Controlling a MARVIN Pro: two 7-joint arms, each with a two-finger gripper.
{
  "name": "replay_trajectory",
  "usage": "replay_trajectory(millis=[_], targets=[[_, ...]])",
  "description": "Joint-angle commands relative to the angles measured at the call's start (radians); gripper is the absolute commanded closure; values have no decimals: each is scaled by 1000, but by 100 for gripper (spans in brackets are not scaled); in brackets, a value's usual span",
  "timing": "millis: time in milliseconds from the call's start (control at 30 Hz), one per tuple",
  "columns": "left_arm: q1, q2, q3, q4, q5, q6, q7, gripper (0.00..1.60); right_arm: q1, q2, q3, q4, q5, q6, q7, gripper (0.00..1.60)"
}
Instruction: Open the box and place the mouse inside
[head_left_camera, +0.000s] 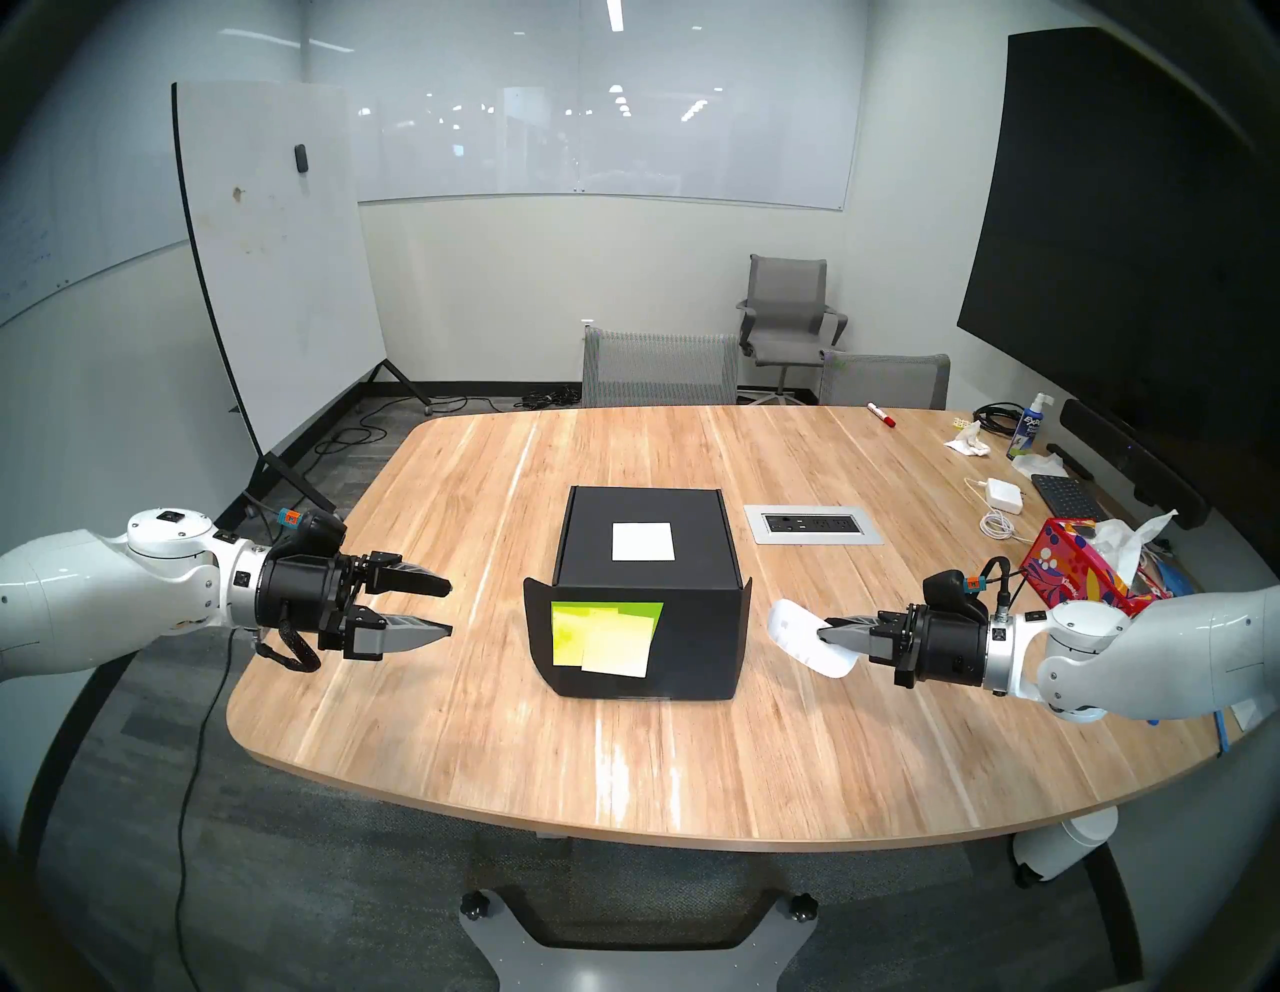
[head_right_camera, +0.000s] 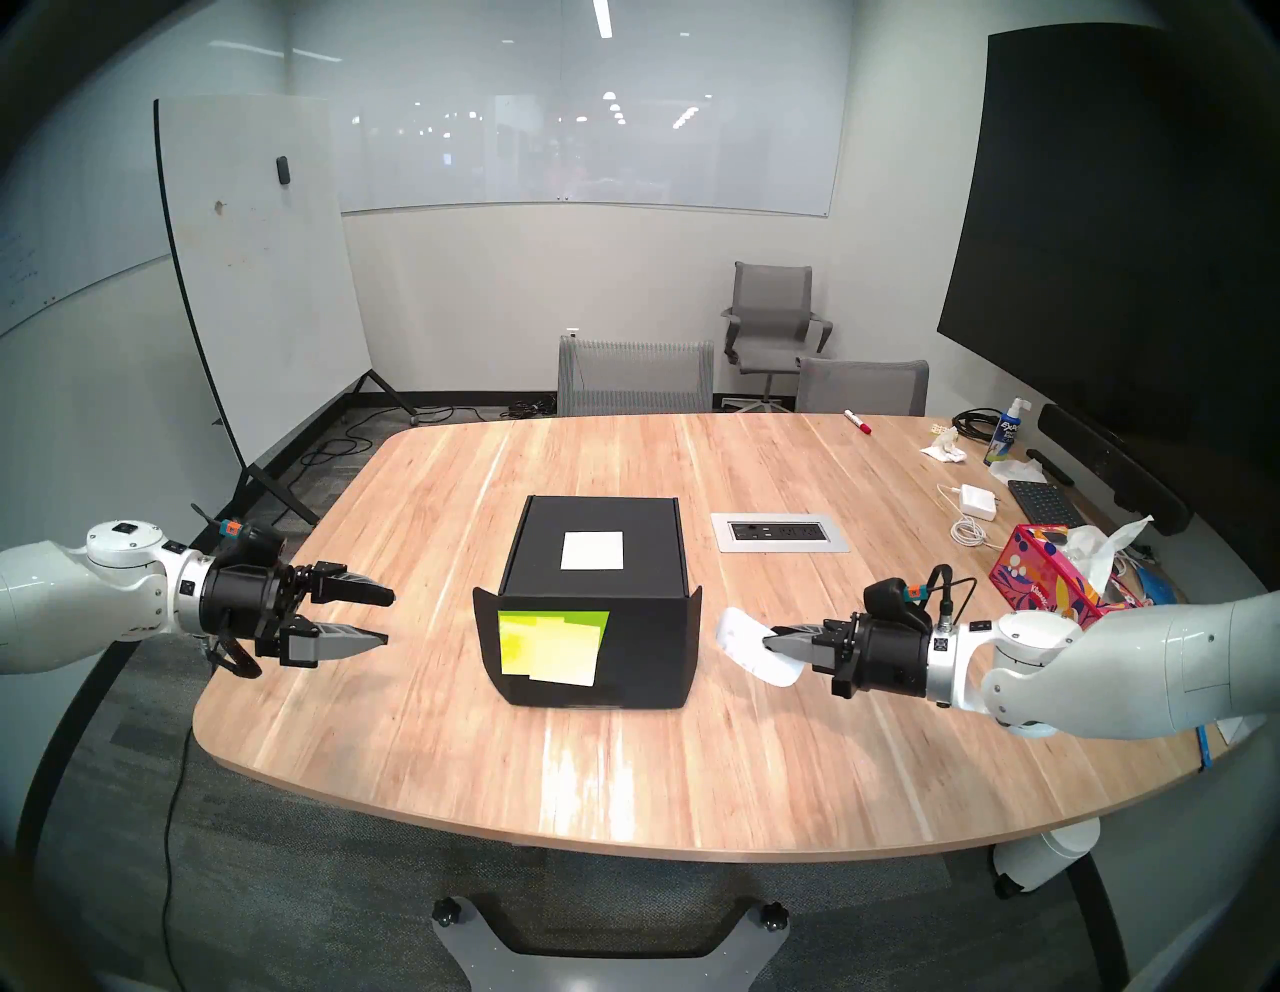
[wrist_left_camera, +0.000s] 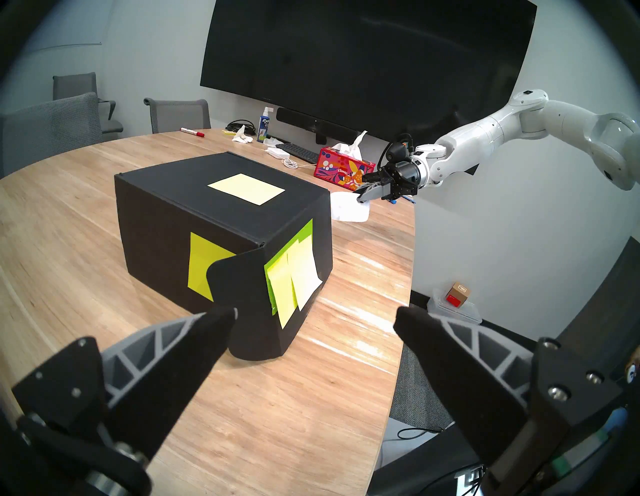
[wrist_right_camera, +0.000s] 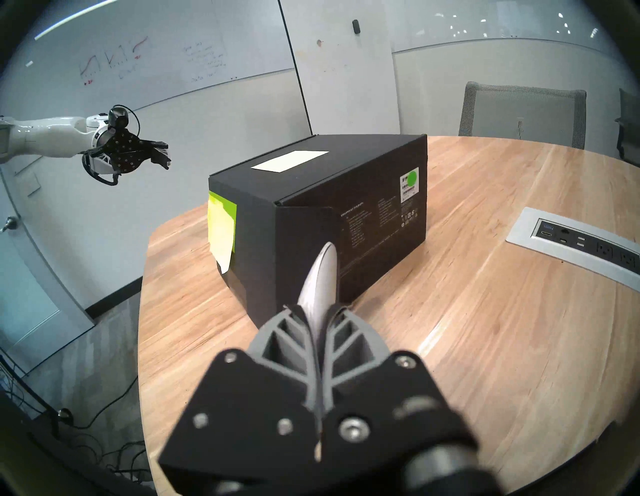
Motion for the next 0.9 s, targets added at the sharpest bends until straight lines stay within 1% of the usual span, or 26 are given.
replay_trajectory(millis=[0, 200, 467, 867], targets=[[-13, -1, -11, 0, -3, 3, 1, 0, -25, -20, 18, 13, 34, -24, 15, 160], [-13, -1, -11, 0, -3, 3, 1, 0, -23, -18, 13, 12, 36, 3, 17, 160], [-13, -1, -11, 0, -3, 3, 1, 0, -33, -23, 13, 19, 43, 7, 20, 160], [-13, -1, -11, 0, -3, 3, 1, 0, -103, -42, 25, 55, 93, -43, 40, 160]])
